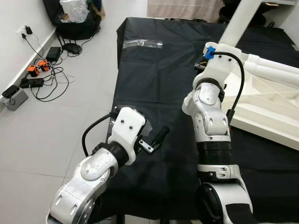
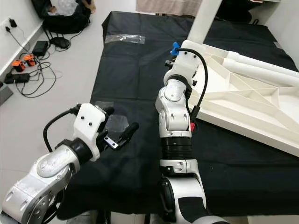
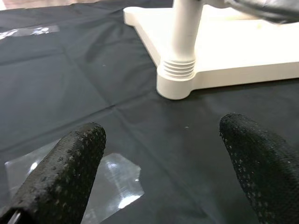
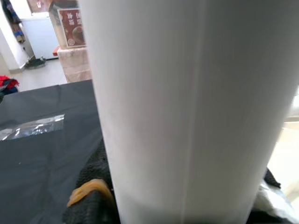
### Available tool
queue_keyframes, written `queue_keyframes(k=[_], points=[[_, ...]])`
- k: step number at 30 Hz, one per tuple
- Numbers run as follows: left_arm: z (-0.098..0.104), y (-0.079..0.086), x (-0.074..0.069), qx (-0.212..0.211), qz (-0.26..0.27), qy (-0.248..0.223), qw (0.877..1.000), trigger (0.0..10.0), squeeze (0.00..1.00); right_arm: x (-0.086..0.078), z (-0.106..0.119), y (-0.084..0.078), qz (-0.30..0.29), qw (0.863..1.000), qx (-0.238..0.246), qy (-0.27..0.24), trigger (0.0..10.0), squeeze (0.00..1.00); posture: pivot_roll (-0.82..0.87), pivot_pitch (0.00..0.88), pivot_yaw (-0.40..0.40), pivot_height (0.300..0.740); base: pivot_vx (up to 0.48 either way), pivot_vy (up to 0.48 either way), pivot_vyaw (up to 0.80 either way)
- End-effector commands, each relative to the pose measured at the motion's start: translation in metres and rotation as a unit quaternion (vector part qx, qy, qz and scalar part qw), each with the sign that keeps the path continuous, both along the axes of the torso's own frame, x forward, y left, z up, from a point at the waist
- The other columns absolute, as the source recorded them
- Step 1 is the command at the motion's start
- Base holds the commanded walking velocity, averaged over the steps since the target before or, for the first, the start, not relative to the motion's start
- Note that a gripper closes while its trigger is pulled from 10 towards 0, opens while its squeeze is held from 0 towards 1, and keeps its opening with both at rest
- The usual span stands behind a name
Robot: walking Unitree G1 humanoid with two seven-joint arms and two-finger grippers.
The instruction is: Building children table
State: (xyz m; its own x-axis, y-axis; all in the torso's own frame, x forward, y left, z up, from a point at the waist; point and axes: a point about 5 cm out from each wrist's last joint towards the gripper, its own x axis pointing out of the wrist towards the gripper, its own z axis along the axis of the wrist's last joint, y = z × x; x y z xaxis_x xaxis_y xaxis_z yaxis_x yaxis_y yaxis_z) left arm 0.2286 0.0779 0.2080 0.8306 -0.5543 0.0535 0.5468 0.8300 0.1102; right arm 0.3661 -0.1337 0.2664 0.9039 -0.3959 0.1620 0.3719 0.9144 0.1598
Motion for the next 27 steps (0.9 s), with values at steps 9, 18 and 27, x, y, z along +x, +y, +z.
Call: queue_keyframes(k=[9, 18, 27], points=[[-0.021, -0.002, -0.011, 0.011, 0.038, -0.008, 0.999, 10.0, 0.00, -0.008, -0.018, -0.014, 0.032, 0.999, -0.032, 0.011, 10.0, 0.00, 0.06, 0.156, -0.070, 0.740, 0.000, 0.000, 0.00], [-0.025, -0.001, -0.013, 0.006, 0.056, -0.013, 0.998, 10.0, 0.00, 0.007, -0.017, -0.027, 0.199, 0.977, -0.067, -0.026, 10.0, 0.00, 0.06, 0.124, -0.073, 0.740, 0.000, 0.000, 0.00], [-0.014, -0.013, -0.011, -0.002, 0.035, -0.043, 0.998, 10.0, 0.00, 0.024, -0.009, -0.053, 0.317, 0.943, -0.093, -0.040, 10.0, 0.00, 0.06, 0.111, -0.085, 0.740, 0.000, 0.000, 0.00]])
